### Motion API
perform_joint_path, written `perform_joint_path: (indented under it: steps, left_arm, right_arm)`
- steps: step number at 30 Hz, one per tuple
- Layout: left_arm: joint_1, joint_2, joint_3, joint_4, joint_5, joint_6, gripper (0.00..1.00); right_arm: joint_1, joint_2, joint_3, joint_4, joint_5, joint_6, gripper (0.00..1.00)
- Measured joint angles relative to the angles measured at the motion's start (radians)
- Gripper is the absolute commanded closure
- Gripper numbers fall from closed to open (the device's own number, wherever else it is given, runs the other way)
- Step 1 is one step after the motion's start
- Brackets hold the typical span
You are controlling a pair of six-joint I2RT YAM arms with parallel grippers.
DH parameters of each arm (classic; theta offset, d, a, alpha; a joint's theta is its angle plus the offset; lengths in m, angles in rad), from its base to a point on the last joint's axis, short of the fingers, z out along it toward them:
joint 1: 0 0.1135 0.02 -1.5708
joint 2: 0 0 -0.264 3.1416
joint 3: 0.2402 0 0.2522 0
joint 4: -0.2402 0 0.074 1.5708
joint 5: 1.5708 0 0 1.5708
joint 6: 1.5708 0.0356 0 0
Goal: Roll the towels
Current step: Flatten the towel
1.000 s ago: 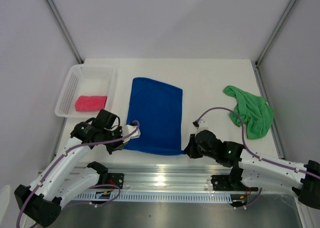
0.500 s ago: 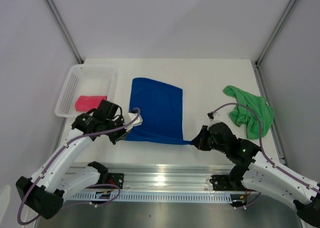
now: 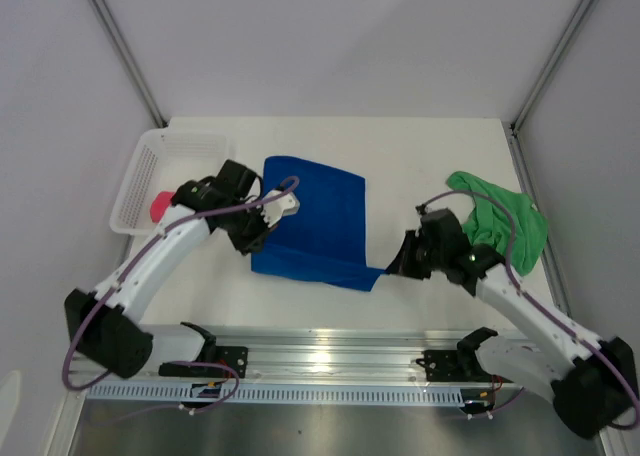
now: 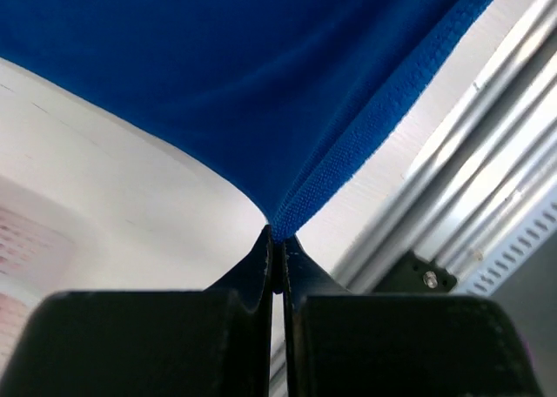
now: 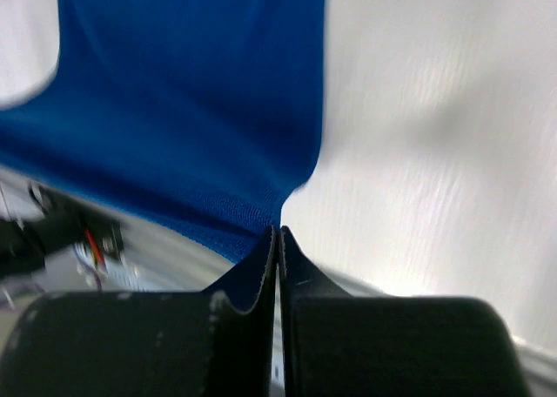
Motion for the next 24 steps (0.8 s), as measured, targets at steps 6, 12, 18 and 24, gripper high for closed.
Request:
perform_joint_path:
  steps: [6,12,18,24]
  left_arm:
    - [0.027,0.509,0.623,0.006,-0.08,-0.077,0.99]
    - [0.136,0.85,1.394,0.179,-0.168,-0.191,0.99]
    - [0.182,0.571,1.276,0.411,-0.173,-0.164,0.99]
    - [0.159,0.457,1.186,0.57,-0.121,-0.096,0.99]
  right_arm:
    - [-0.356,0.653,0.544,0.106,-0.14,-0.164,1.0]
    - [-0.43,1.223,1.56,0.161,-0.152,-0.292,1.0]
    - [-0.421,1.124,1.811,0.413,-0.165,-0.275,1.0]
    - [-0.441,0.994,1.81,0.567,-0.204,-0.258,1.0]
